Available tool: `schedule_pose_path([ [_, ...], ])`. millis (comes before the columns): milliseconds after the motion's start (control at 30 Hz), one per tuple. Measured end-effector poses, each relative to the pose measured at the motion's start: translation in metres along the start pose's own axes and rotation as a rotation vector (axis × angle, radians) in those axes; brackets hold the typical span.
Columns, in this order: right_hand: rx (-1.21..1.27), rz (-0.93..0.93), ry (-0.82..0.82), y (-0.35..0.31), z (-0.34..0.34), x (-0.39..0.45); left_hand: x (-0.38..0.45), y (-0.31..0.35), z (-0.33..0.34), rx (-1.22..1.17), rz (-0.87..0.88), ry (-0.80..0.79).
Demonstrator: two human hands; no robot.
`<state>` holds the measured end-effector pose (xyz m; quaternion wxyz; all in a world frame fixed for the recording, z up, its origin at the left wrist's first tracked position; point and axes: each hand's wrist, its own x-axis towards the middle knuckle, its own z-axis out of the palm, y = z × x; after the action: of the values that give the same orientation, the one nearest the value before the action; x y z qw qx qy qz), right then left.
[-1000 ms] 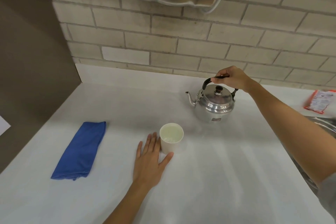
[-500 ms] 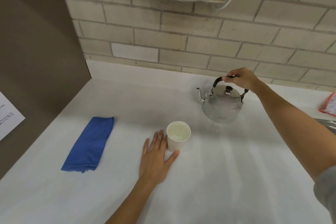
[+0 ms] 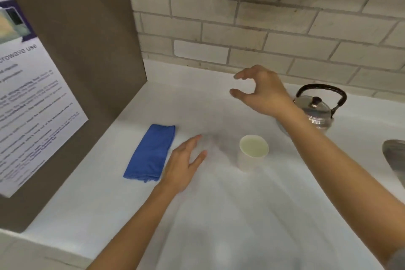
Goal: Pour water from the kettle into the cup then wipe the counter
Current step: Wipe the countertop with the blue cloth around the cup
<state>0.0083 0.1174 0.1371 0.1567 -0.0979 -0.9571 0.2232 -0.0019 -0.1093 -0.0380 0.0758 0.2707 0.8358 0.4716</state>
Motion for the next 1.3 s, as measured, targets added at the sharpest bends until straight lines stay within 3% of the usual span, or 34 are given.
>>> schedule_pose_path([
  [133,0.180,-0.027,-0.136,-0.072,0.087,-0.026,-0.012,-0.033,-0.061,0.111,-0.066,0.276],
  [200,0.194,0.053,-0.243,-0.100,0.143,-0.032,-0.020,-0.052,-0.085,0.141,-0.109,0.370],
  [333,0.132,0.283,-0.450,-0.144,0.247,-0.033,-0.035,-0.080,-0.106,0.215,-0.191,0.400],
  [467,-0.107,0.294,-0.347,-0.150,0.301,-0.033,-0.038,-0.086,-0.103,0.266,-0.040,0.400],
  [633,-0.169,0.166,-0.276,-0.100,0.301,-0.014,-0.025,-0.097,-0.090,0.354,-0.132,0.281],
  [800,-0.267,0.315,-0.263,-0.032,0.280,0.043,-0.024,-0.103,-0.080,0.518,-0.110,0.202],
  [900,-0.276,0.248,-0.295,-0.034,0.277,0.063,-0.027,-0.105,-0.078,0.555,-0.156,0.224],
  [1000,-0.248,0.030,-0.335,-0.056,0.281,0.027,-0.029,-0.103,-0.075,0.577,-0.175,0.223],
  [1100,-0.186,-0.115,-0.267,-0.062,0.276,-0.065,-0.031,-0.101,-0.075,0.576,-0.182,0.210],
  [1167,-0.197,0.010,-0.190,-0.040,0.262,-0.084,-0.031,-0.102,-0.076,0.581,-0.179,0.209],
  [1300,-0.257,0.365,-0.184,-0.004,0.240,-0.016,-0.032,-0.101,-0.075,0.580,-0.181,0.203],
])
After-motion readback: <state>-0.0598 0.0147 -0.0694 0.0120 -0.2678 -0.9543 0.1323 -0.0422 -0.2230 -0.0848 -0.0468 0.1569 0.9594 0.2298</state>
